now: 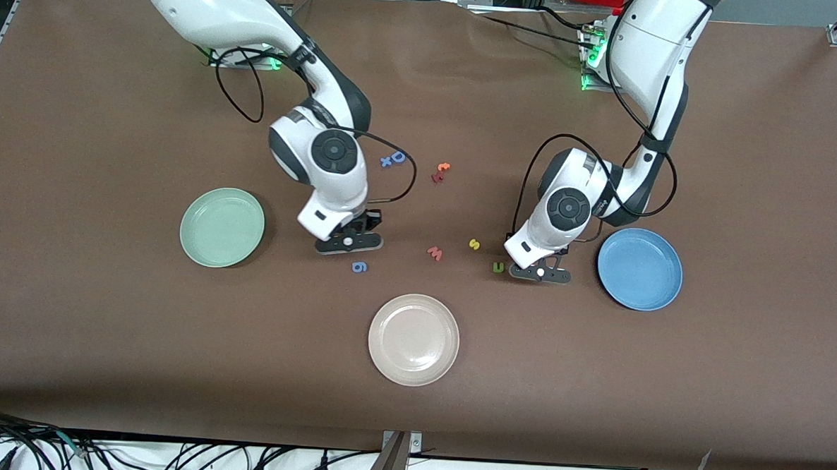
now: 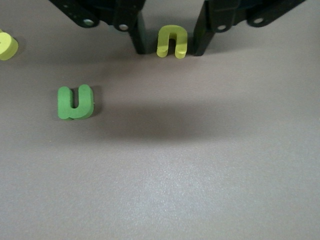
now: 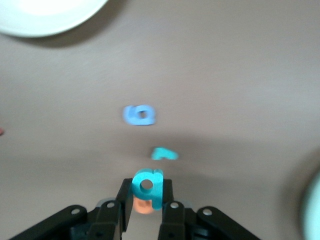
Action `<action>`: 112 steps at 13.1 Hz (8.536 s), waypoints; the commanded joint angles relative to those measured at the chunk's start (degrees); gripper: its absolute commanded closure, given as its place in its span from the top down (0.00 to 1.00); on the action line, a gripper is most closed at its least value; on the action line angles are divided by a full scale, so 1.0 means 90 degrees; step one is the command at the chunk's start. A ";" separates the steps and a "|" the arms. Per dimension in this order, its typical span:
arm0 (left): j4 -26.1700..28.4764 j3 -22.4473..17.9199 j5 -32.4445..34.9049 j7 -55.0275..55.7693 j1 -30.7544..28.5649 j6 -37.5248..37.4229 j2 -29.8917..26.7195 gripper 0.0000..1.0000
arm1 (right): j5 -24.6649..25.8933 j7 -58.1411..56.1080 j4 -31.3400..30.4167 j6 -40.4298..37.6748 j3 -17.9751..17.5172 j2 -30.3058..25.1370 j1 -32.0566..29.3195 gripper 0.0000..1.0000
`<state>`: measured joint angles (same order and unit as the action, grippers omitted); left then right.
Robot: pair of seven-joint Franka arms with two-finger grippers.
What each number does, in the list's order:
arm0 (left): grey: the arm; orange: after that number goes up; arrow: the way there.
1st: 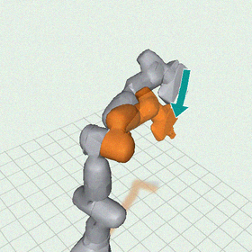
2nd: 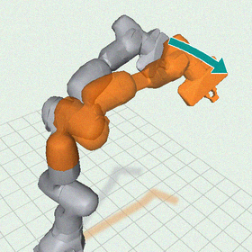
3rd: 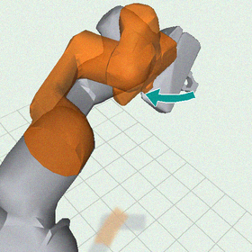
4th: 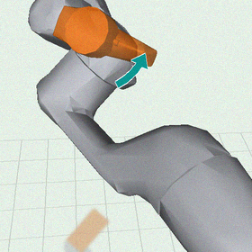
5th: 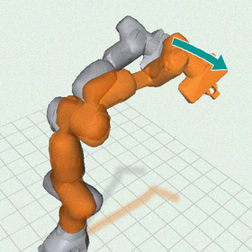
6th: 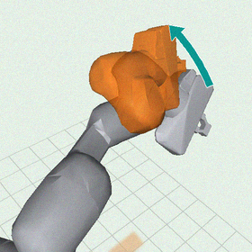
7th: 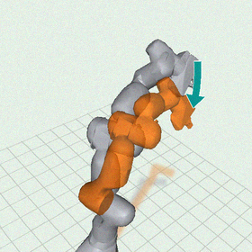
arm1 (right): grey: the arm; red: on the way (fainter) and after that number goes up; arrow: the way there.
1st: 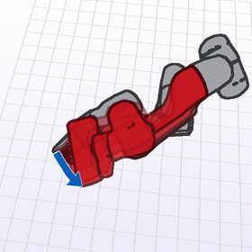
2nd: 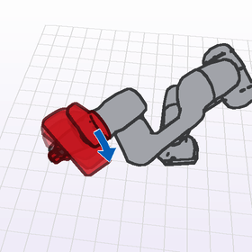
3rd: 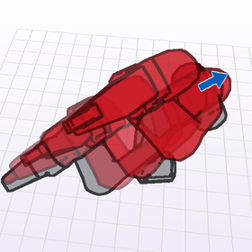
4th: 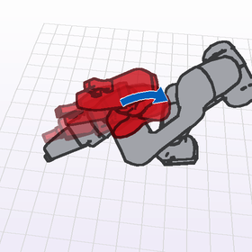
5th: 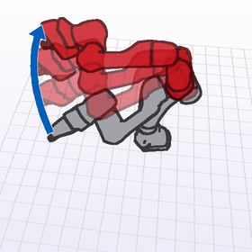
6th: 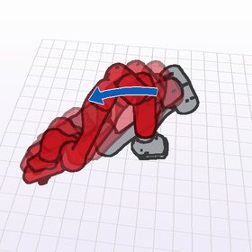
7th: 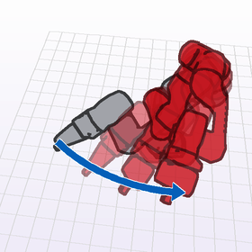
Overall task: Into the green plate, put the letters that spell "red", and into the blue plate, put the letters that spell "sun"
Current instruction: 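Drop the a on the green plate while the left gripper drops the u, then reach the right gripper to the orange e while the left gripper reaches the green n, then place the orange e on the green plate while the left gripper lifts the n, then grasp the teal r with the right gripper while the left gripper places the n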
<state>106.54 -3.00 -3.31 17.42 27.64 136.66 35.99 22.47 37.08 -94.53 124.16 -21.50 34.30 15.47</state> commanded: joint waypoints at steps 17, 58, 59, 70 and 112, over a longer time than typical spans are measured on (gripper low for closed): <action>-0.0188 -0.1181 0.0094 -0.4209 -0.0795 -0.0947 -0.0766 0.25 | -0.0612 -0.3515 -0.1821 -0.0347 -0.0004 -0.0188 -0.3398 0.29; -0.1164 -0.0409 -0.0912 0.0300 0.0532 0.0127 0.0463 0.87 | 0.1068 0.3067 -0.1440 0.1820 -0.1117 0.0808 -0.1260 0.21; -0.1164 -0.0409 -0.0912 0.0300 0.0532 0.0147 0.0493 0.85 | 0.1068 0.3058 -0.1440 0.1811 -0.1117 0.0808 -0.1260 0.19; -0.1155 -0.0419 -0.0902 0.0515 0.0747 0.0645 0.0825 0.62 | 0.1087 0.0934 -0.1343 0.0514 -0.0961 -0.0187 -0.1922 0.13; -0.1057 -0.1904 -0.2015 -0.5319 -0.0026 -0.1308 0.0054 1.00 | 0.1234 0.3595 0.0112 0.0853 -0.1098 0.1481 -0.1240 0.50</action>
<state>96.54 -20.64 -19.98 -35.13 25.05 125.81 37.72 32.15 68.73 -93.98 132.18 -31.72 47.04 3.76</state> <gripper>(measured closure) 0.000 0.489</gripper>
